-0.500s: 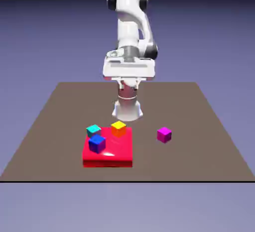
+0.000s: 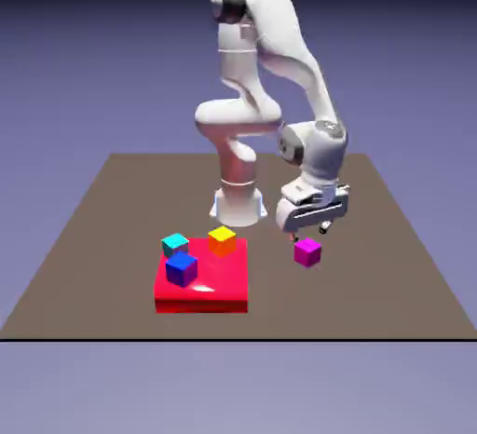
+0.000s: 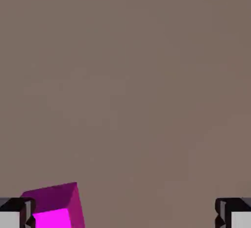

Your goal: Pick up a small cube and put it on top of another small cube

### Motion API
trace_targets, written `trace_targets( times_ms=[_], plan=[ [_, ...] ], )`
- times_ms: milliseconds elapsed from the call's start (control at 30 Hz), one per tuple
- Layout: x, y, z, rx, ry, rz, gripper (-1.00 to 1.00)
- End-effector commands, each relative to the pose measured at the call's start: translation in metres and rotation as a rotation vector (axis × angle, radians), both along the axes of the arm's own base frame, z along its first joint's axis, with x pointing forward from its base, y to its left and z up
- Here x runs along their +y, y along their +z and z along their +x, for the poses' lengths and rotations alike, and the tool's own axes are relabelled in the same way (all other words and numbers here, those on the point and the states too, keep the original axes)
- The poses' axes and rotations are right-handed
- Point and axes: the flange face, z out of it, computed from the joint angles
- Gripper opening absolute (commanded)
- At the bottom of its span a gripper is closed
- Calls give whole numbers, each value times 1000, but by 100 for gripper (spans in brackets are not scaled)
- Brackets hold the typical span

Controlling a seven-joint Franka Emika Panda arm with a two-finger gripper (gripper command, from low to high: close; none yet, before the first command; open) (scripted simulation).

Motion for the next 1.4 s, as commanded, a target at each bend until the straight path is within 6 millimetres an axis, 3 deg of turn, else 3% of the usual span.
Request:
trace_targets(
  times_ms=[0, 67, 267, 300, 333, 500, 567, 667, 767, 867, 1000, 1067, 1233, 1267, 1300, 1367],
  plan=[
    [12, -12, -16, 58, 47, -28, 0],
    [16, -18, -23, 83, 64, -41, 0],
    [4, -84, -37, 83, 64, -40, 0],
    [4, -84, -37, 83, 64, -40, -100],
    [4, -84, -37, 83, 64, -40, -100],
    [15, -26, -24, 82, 63, -42, -100],
    [16, -18, -23, 83, 64, -41, -100],
    [-50, 9, 21, 65, -273, -62, -100],
    [-120, 39, 48, 60, -607, -64, -100],
    [-192, 69, 58, 66, -934, -45, -100],
    [-283, 110, 45, 93, -1355, 17, -100],
    [-293, 115, 42, 97, -1403, 28, -100],
    [-280, 48, 29, 97, -1403, 28, -100],
    [-280, 48, 29, 97, -1403, 28, 100],
    [-280, 48, 29, 97, -1403, 28, 100],
    [-285, 74, 36, 98, -1403, 30, 100]
  ],
)
